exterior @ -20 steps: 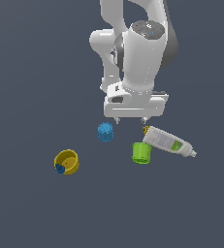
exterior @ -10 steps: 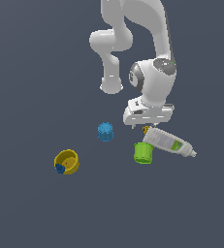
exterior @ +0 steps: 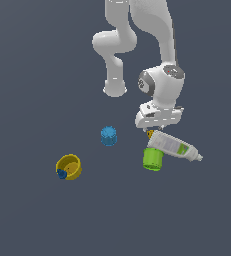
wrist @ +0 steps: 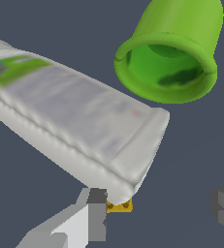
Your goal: Pick up a designated object from a clutter of objects.
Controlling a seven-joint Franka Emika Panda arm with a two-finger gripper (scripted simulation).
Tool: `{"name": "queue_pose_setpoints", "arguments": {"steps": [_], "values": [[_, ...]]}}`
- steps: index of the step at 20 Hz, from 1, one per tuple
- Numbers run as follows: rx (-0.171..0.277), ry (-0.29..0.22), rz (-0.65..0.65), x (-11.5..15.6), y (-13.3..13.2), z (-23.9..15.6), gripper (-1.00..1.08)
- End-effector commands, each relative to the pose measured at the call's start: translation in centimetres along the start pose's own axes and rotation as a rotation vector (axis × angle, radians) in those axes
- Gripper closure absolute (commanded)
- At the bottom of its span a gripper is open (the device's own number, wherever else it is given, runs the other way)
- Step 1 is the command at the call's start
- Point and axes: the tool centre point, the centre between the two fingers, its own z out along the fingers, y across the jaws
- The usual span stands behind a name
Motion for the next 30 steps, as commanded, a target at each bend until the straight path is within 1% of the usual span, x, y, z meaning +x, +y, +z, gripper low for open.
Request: {"name": "queue_pose_setpoints", "arguments": {"steps": [1,6,7,11,23,30], "values": [[-0.004,-0.059,-0.021,-3.0,-0.9,2.8,-0.92],[-0.002,-0.061,-0.026,-3.6,-1.4,3.3,-0.92],[0.000,-0.047,-0.023,-2.9,-1.3,2.7,-0.92],[0.000,-0.048,-0.023,-3.0,-1.3,3.1,-0.92],[-0.002,-0.059,-0.026,-3.9,-1.3,7.6,-0.92],[-0.002,-0.061,-0.027,-4.0,-1.4,8.4,-0.92]]}}
